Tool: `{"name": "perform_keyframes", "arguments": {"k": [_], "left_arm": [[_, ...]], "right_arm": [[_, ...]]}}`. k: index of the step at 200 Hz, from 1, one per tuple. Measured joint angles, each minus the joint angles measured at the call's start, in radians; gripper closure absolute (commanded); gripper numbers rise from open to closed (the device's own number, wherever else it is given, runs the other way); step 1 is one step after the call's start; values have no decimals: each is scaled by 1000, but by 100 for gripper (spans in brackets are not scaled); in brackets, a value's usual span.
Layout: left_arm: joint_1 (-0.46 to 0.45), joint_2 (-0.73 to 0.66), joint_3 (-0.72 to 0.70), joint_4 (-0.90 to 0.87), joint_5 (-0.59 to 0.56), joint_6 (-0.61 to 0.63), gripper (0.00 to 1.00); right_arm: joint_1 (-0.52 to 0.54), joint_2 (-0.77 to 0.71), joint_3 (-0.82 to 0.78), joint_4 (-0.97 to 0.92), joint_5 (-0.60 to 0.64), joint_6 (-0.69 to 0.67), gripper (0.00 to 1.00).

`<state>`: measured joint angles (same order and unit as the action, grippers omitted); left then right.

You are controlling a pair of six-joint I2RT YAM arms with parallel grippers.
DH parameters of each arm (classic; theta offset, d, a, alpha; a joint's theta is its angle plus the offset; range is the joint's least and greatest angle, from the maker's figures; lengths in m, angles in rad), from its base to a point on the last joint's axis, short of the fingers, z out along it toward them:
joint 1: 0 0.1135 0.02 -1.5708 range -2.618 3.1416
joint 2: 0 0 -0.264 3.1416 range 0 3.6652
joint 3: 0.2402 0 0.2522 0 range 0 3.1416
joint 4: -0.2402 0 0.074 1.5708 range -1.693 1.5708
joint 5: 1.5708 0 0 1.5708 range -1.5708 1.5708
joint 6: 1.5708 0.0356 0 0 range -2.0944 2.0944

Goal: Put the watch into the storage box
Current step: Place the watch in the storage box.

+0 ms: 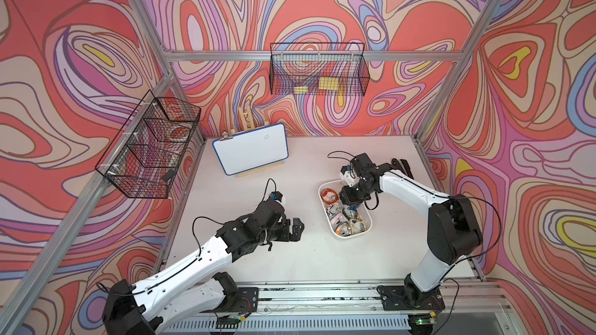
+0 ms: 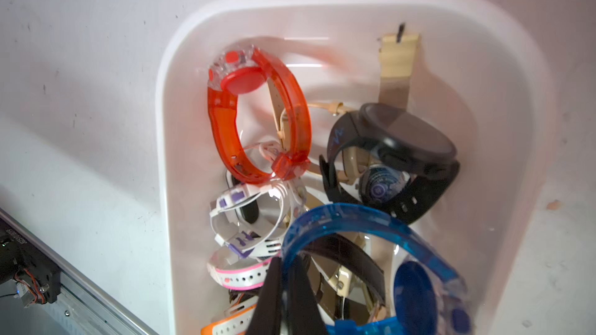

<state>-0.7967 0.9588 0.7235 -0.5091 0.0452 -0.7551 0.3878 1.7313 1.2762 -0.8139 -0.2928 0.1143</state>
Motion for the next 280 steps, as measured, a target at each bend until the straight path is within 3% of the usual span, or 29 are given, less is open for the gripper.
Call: {"name": "perform_keyframes", "arguments": {"k": [60, 172, 184, 222, 280], "left_arm": [[0, 14, 0, 1, 0, 0, 0], [0, -2, -7, 0, 0, 0, 0], [0, -3, -11, 0, 0, 0, 0], [0, -13, -21, 0, 0, -2, 0], [0, -42, -28, -1, -2, -3, 0]], "right_arm": [[0, 103, 33, 47, -8, -1, 100], [-19, 1, -95, 66, 0, 29, 97], [-20, 1, -96, 66, -3, 29, 93], [-23, 1, -98, 53, 4, 29, 66], [-27, -72, -98, 31, -16, 44, 51]]}}
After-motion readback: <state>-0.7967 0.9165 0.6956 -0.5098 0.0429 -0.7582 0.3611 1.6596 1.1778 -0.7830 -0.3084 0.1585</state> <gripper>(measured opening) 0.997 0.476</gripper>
